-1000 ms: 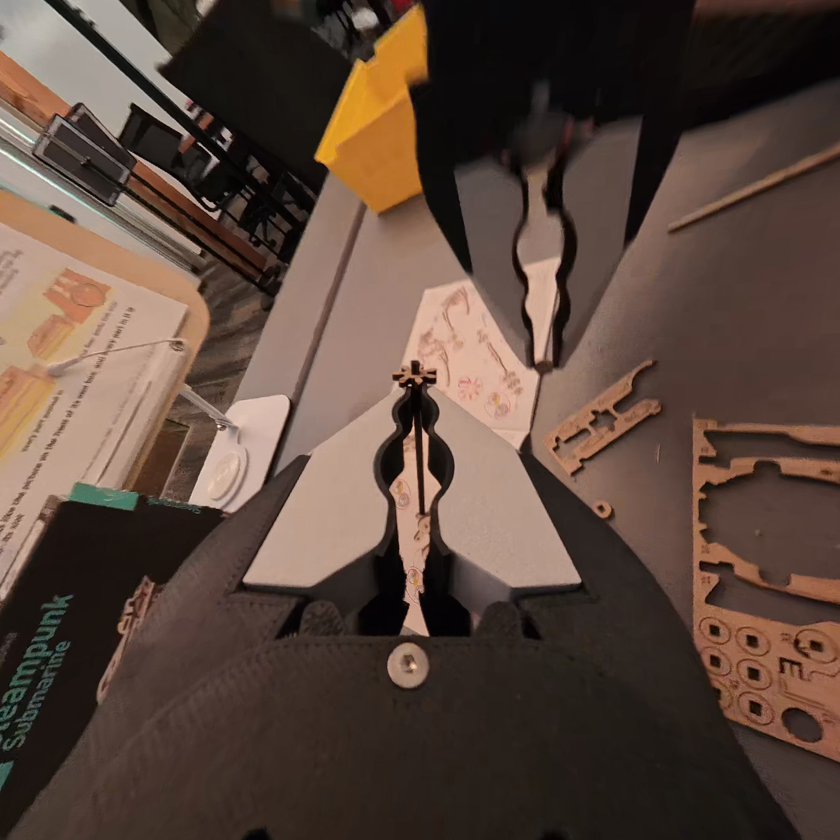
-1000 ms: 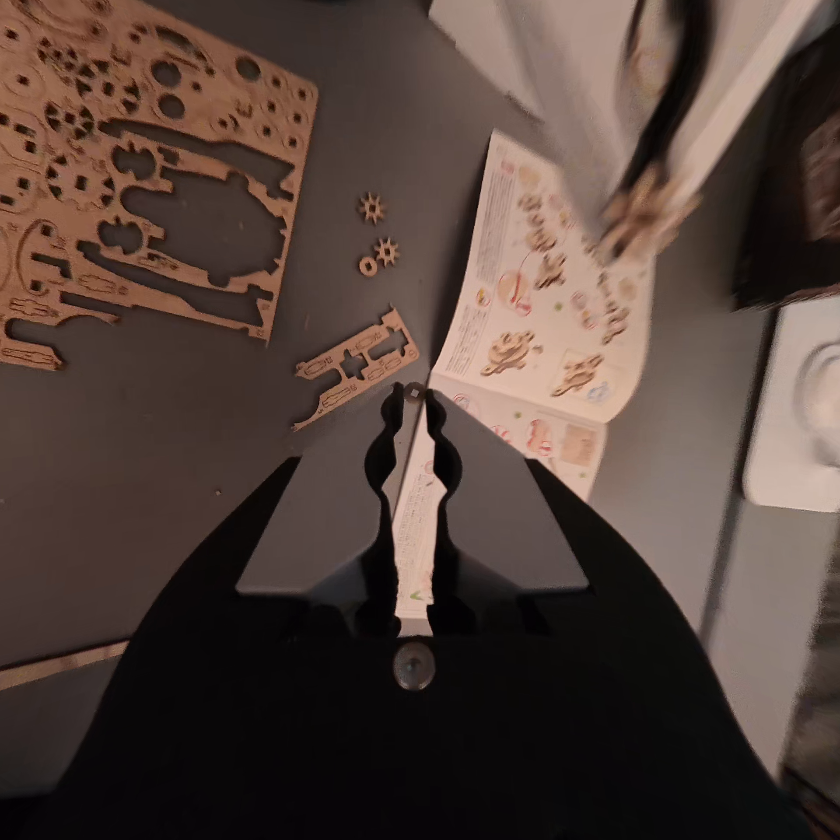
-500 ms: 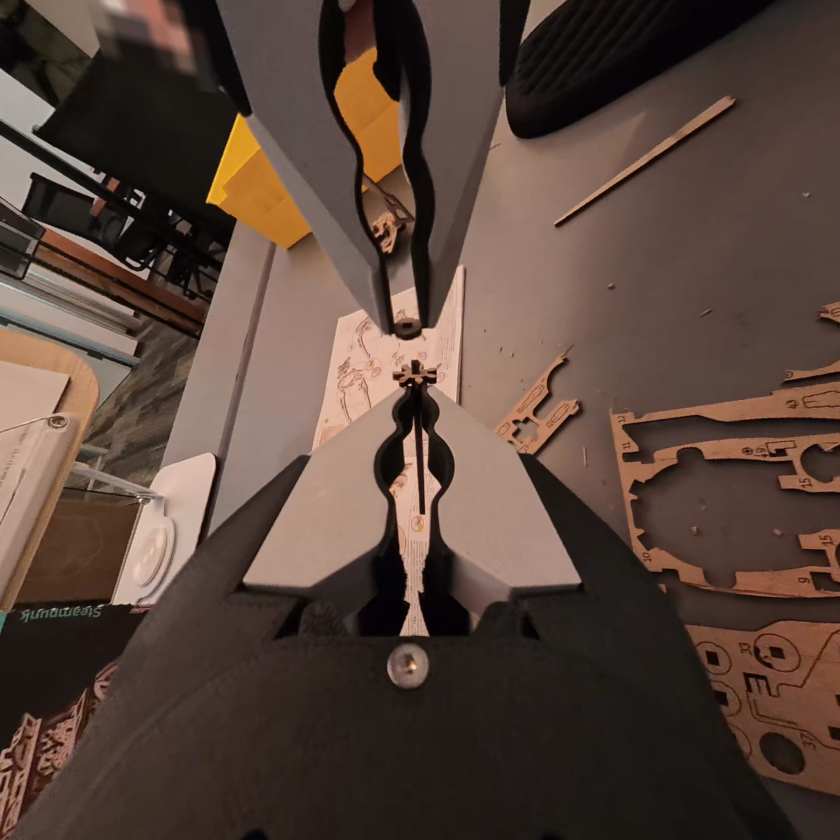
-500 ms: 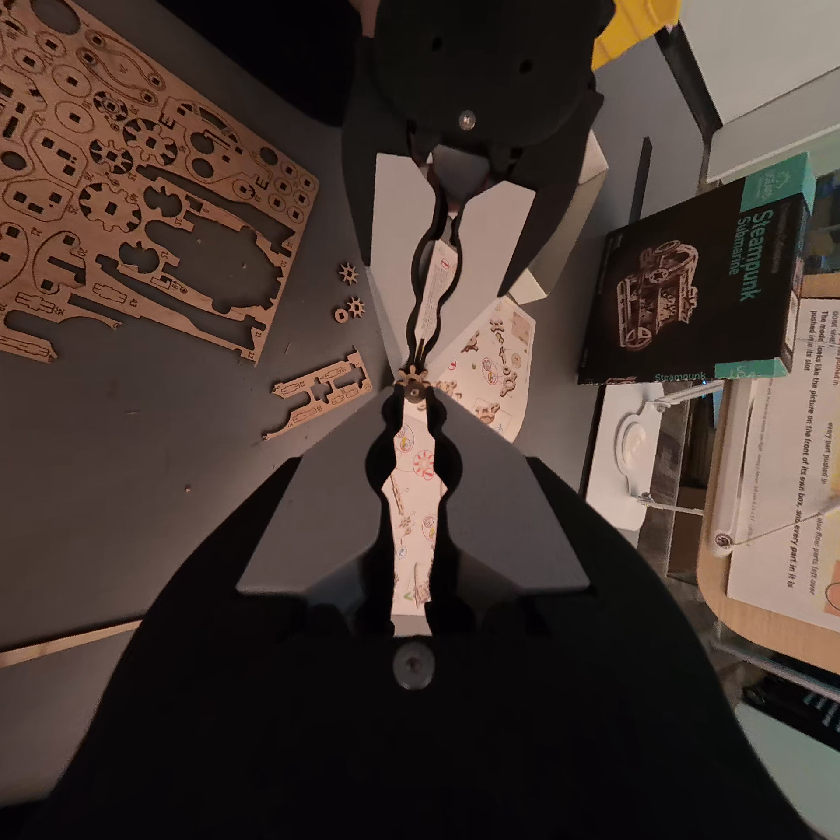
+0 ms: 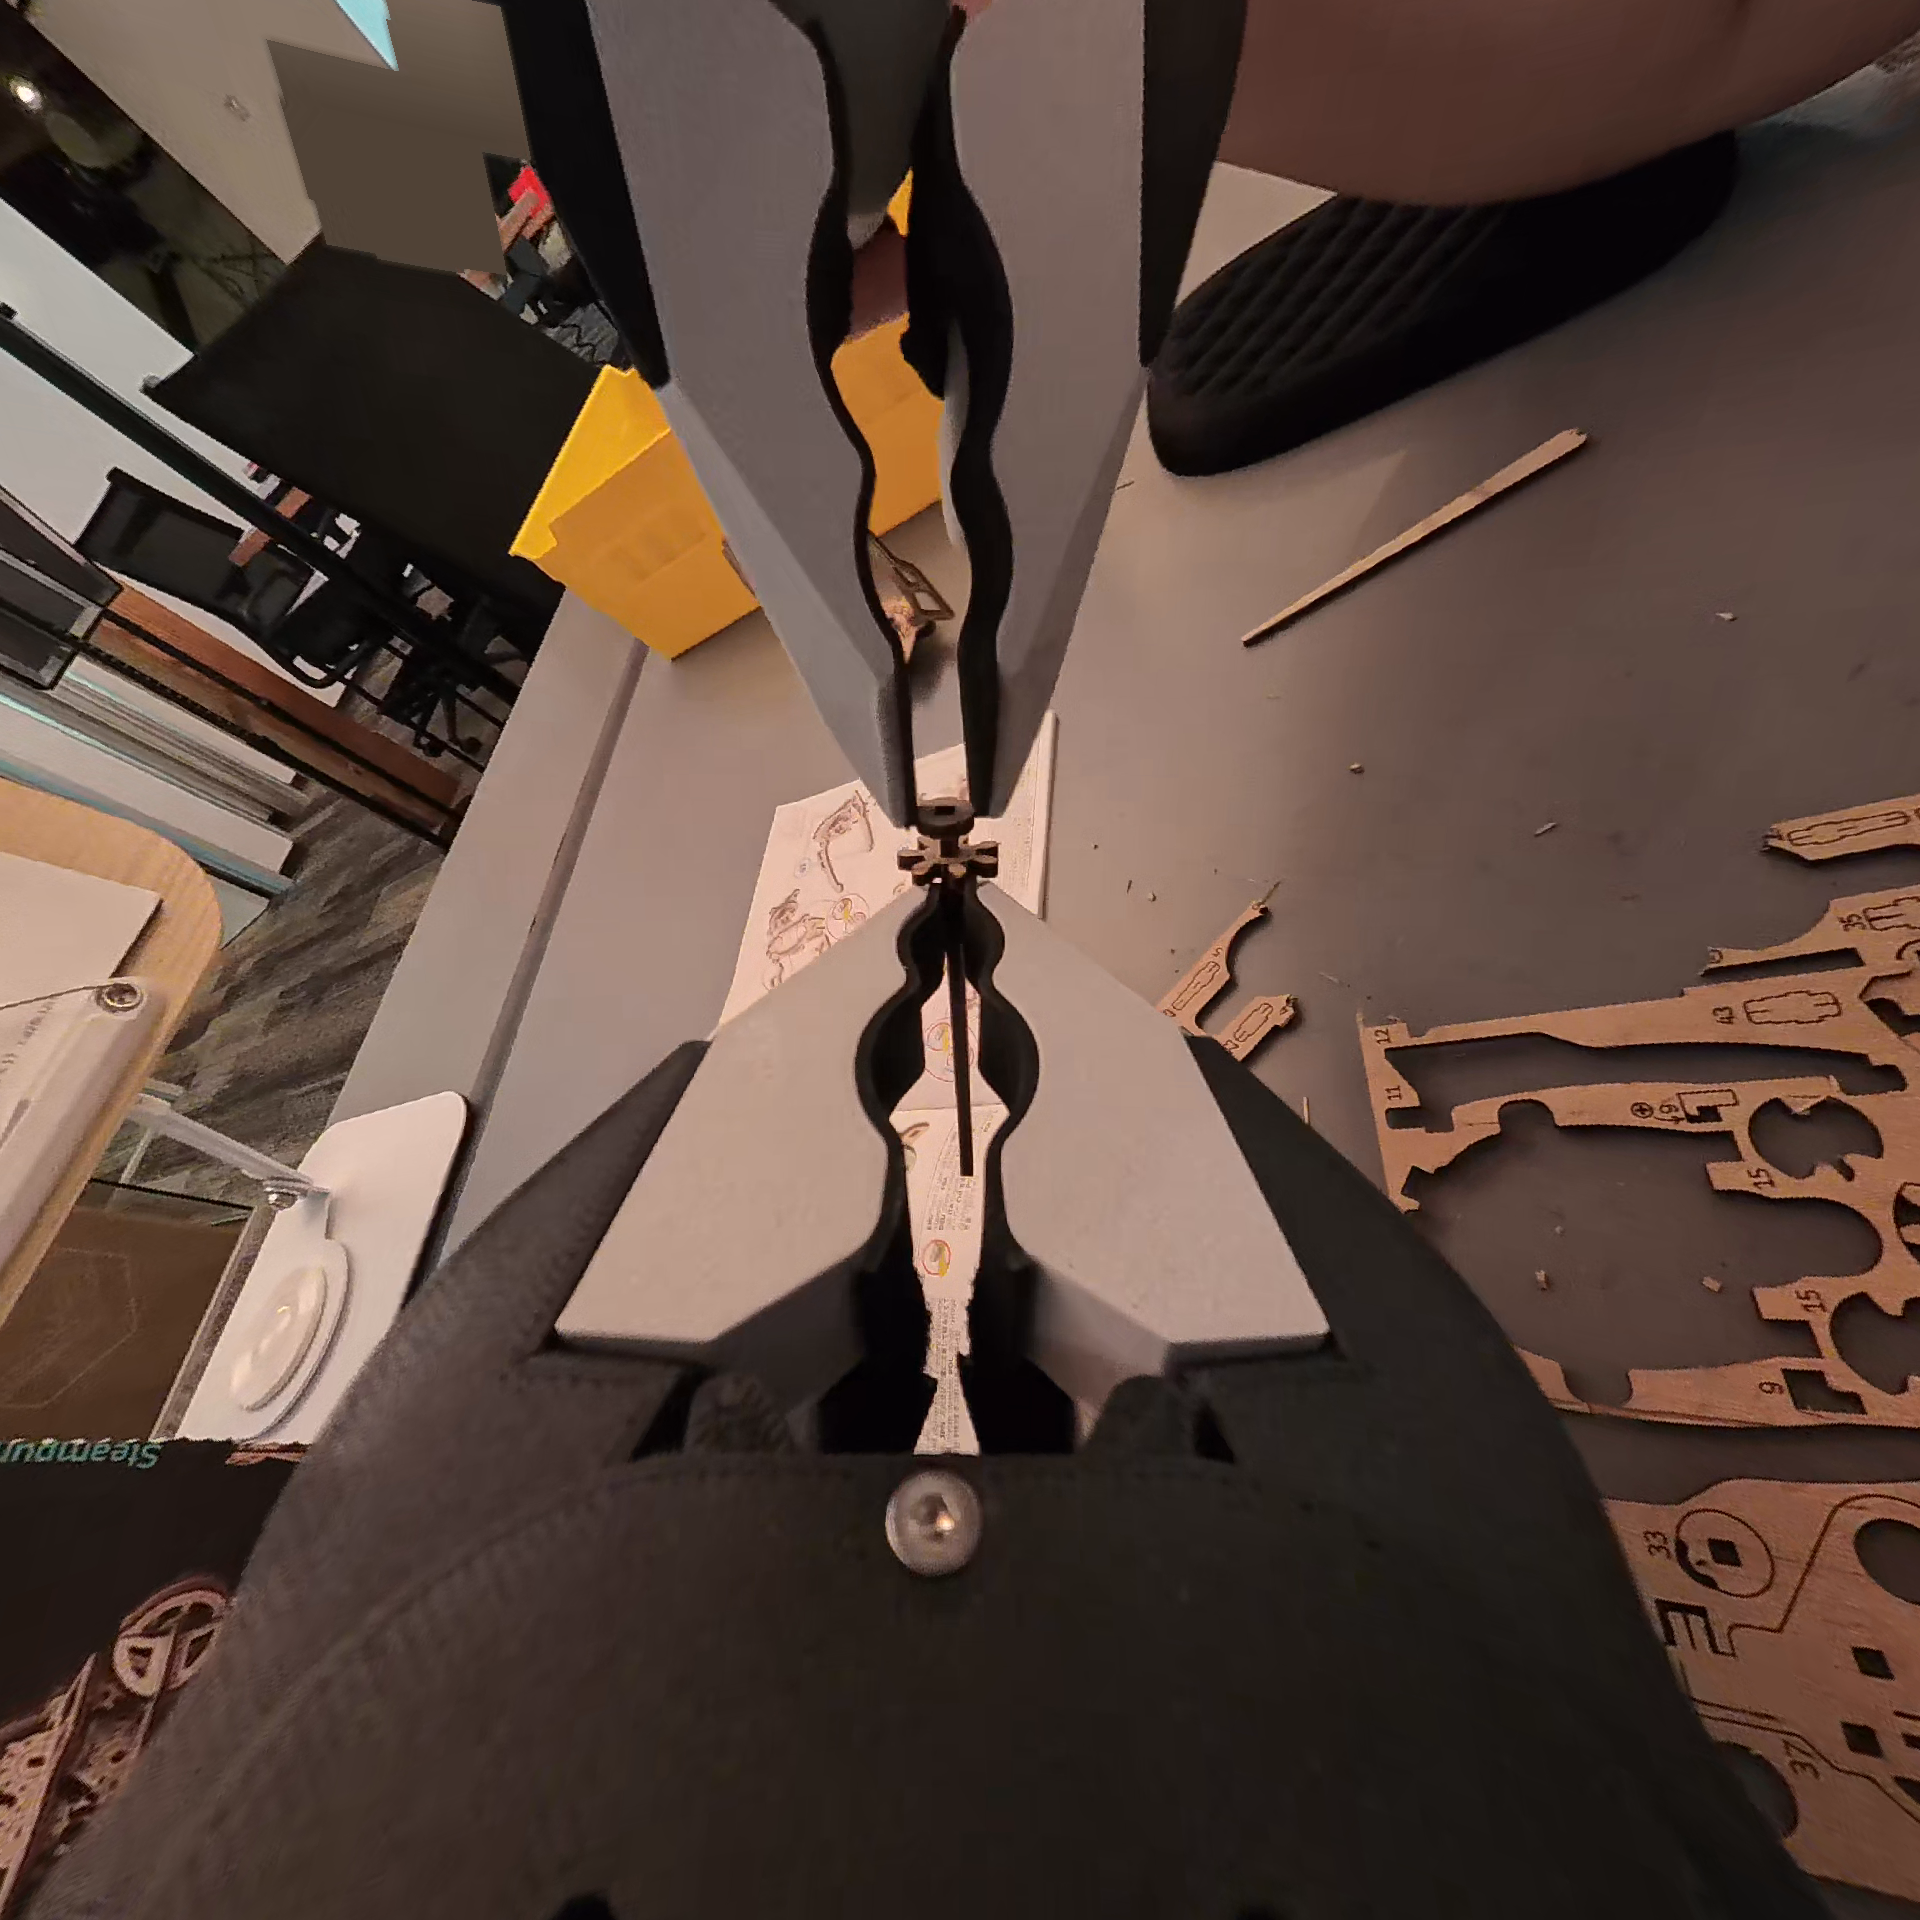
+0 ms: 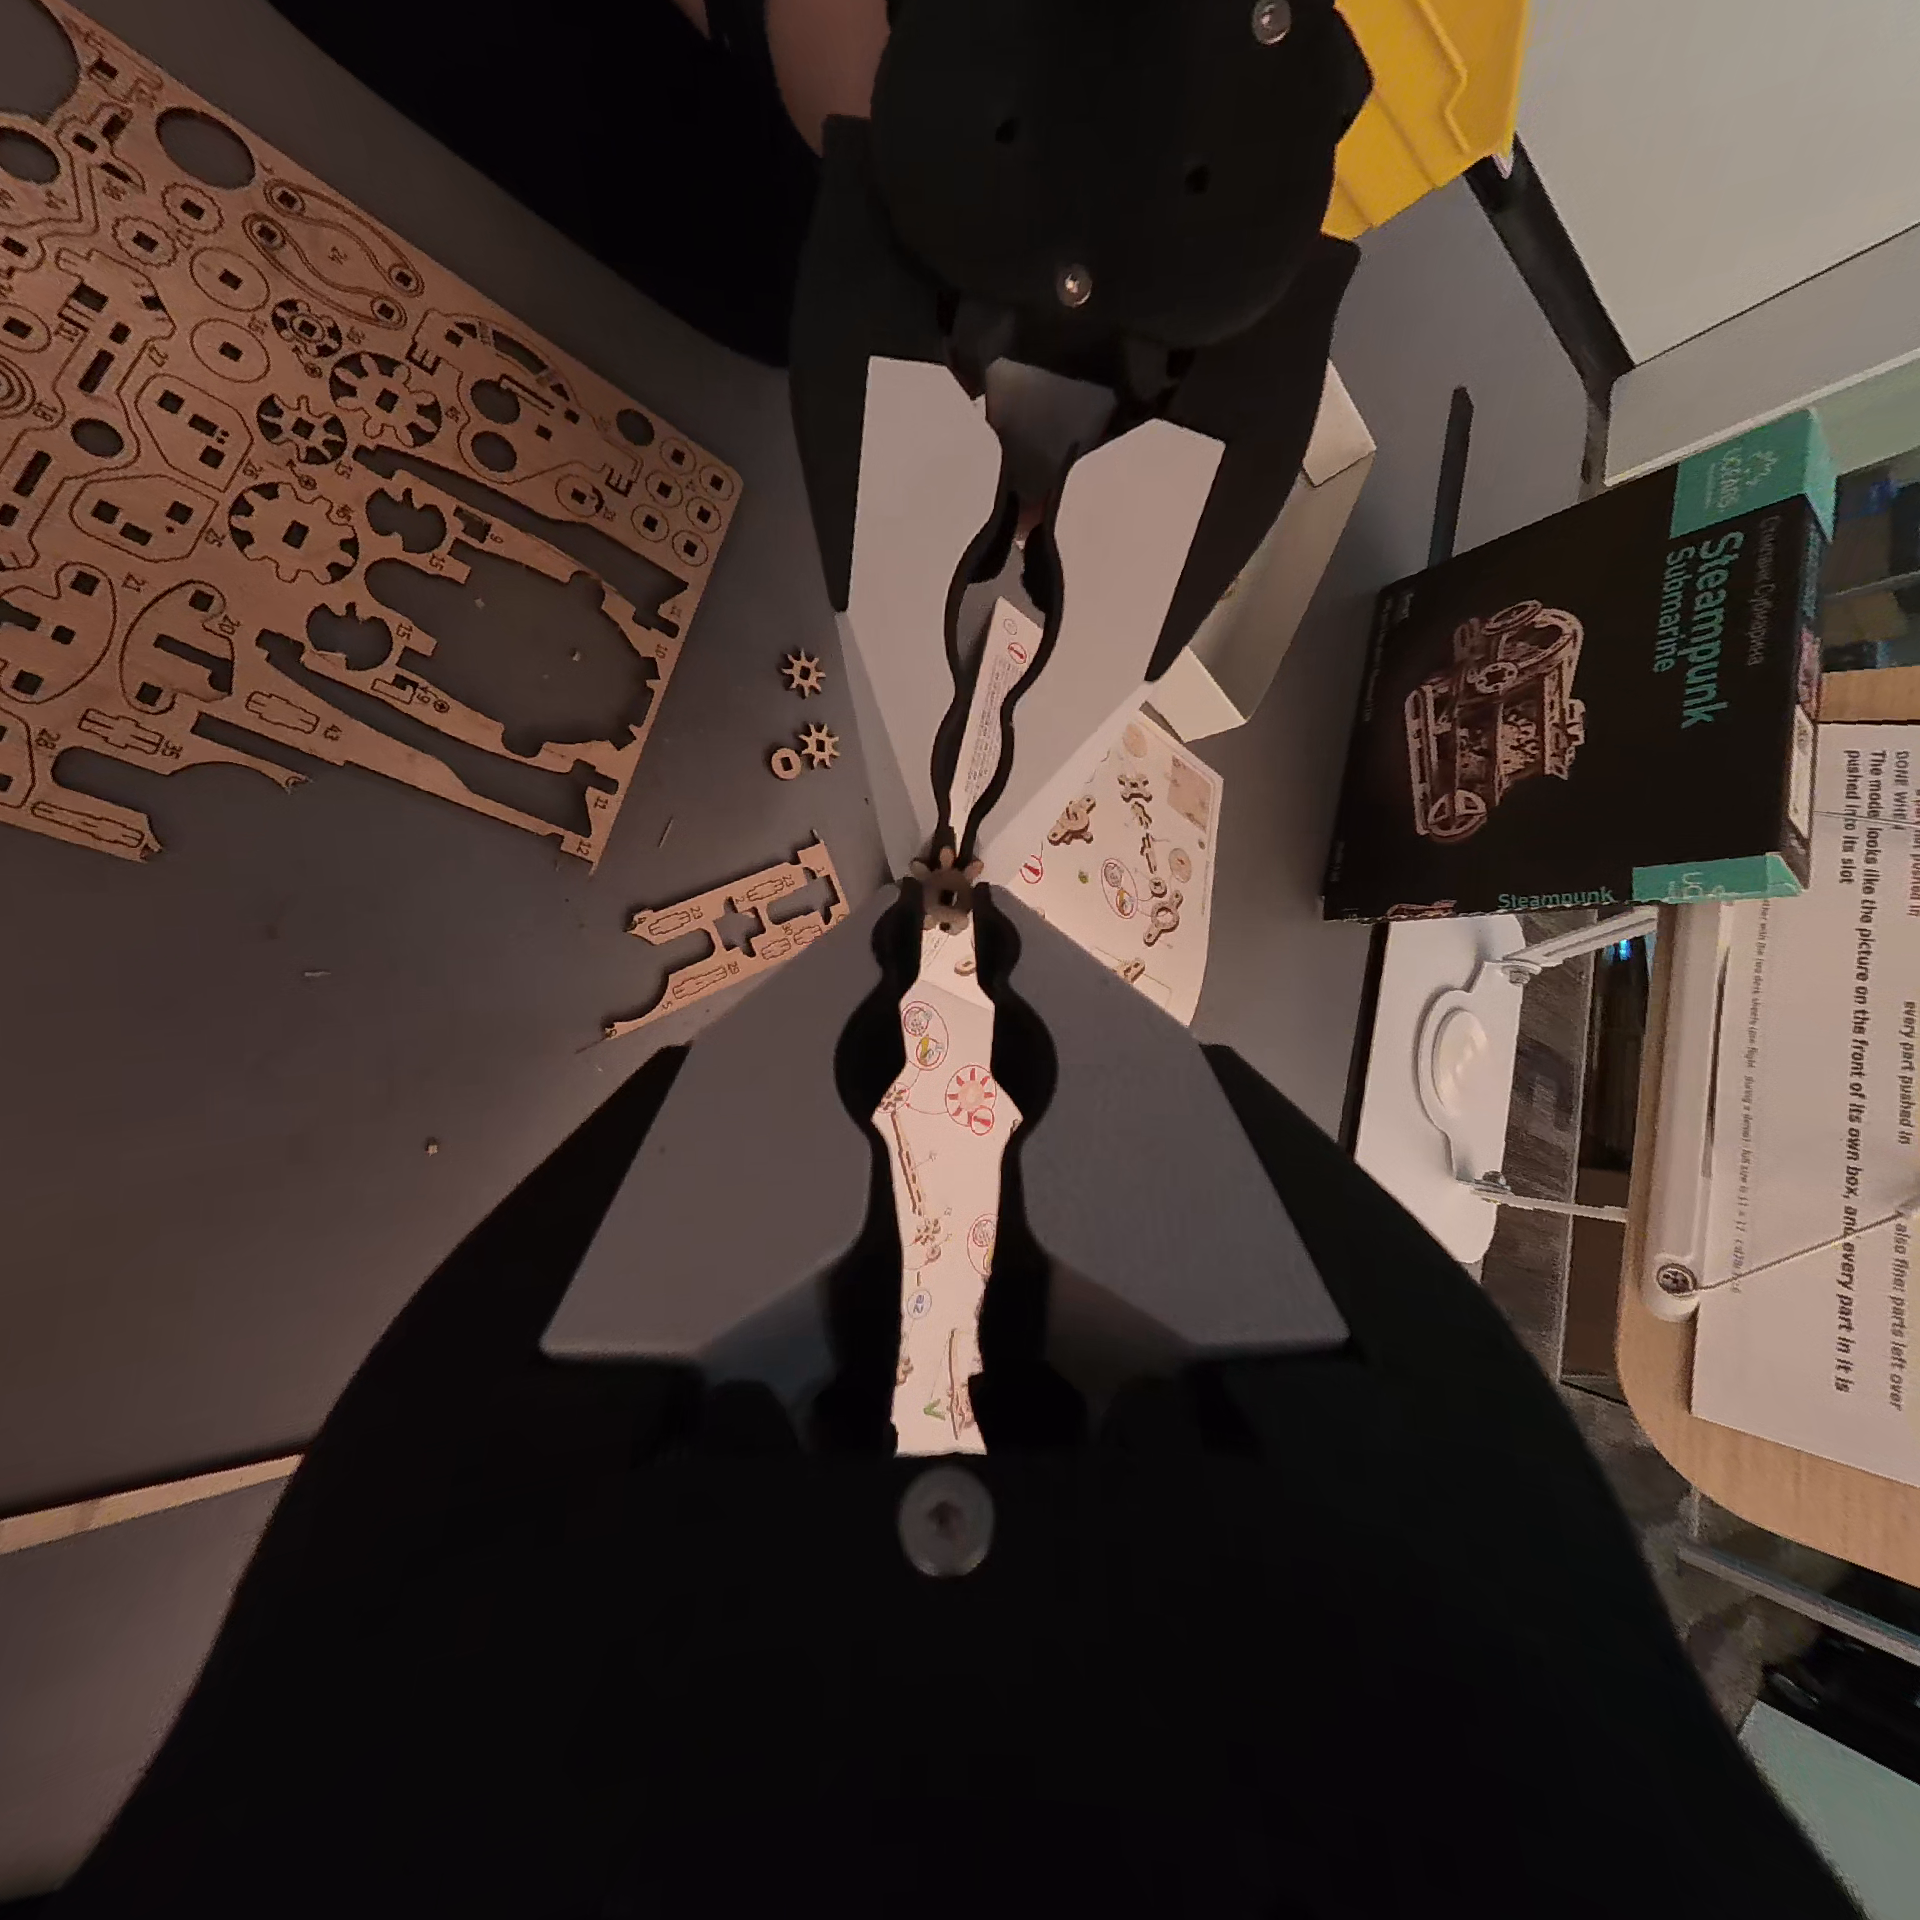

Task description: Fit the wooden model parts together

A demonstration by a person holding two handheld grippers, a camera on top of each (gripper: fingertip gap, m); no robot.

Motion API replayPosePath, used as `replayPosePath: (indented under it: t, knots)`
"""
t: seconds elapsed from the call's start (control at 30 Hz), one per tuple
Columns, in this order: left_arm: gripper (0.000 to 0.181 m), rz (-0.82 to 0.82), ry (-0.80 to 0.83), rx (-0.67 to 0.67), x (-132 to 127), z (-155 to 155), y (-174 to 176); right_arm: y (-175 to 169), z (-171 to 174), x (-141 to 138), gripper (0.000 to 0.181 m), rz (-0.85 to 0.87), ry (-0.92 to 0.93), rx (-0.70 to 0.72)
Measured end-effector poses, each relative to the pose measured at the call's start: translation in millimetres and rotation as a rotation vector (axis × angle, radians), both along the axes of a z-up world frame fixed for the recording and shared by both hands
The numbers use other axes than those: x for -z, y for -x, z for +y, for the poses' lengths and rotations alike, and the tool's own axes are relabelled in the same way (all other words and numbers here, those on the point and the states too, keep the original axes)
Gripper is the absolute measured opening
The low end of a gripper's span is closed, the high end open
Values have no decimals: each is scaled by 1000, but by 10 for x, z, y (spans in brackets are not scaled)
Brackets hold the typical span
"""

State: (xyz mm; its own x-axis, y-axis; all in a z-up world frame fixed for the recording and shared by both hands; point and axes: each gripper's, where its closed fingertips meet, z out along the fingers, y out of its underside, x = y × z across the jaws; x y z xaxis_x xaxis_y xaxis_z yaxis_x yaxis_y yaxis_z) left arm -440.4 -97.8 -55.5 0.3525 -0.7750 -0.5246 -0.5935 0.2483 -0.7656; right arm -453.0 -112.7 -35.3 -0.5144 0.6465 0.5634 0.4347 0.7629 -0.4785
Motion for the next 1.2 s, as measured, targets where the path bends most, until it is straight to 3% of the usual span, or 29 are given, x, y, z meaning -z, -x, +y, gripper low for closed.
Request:
replayPosePath:
  t: [0.73,0.93,1.2]
  knots:
    - [0,-76,-138,-2,-300,-79,-34,-30,-94,-263,10,116,87,-55]
    - [0,-59,-133,-2,-259,-75,-28,-32,-89,-222,10,97,74,-47]
    - [0,95,-150,-36,-94,-38,-31,-76,-45,-47,10,-34,-11,37]
